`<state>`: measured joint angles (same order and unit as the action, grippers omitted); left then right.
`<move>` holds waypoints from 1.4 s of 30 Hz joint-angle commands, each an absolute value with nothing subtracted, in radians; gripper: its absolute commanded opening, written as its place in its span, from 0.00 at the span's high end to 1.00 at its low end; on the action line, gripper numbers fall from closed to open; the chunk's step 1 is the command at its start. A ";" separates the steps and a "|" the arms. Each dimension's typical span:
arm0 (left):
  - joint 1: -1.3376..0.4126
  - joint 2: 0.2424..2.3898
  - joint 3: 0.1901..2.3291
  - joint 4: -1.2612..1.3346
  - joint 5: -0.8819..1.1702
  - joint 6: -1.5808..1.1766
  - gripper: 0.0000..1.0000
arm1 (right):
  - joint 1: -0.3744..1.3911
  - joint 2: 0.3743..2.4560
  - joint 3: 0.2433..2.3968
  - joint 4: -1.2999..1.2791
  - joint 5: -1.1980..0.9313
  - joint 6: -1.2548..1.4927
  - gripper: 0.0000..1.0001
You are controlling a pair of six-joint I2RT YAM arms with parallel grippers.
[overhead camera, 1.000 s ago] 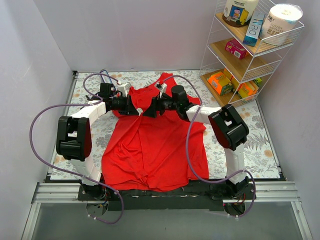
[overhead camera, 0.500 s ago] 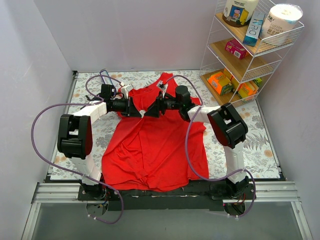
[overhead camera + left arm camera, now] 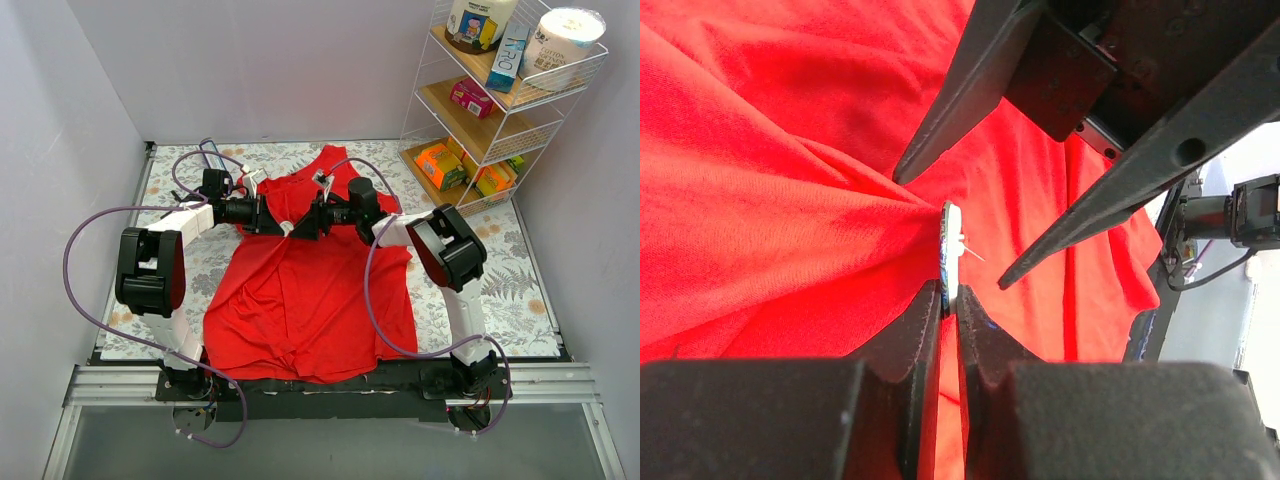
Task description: Pin the brooch onto the clothing
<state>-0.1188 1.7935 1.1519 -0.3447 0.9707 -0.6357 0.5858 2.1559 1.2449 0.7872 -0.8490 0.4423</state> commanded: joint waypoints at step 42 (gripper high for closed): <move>-0.114 1.799 1.164 -0.396 1.086 -0.575 1.00 | 0.588 2.272 1.356 0.959 -0.934 0.557 0.58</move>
<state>-0.1131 1.8114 1.1519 -0.3779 1.0256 -0.5976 0.5858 2.2475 1.3022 0.9134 -0.9237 0.5537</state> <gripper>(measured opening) 0.064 0.430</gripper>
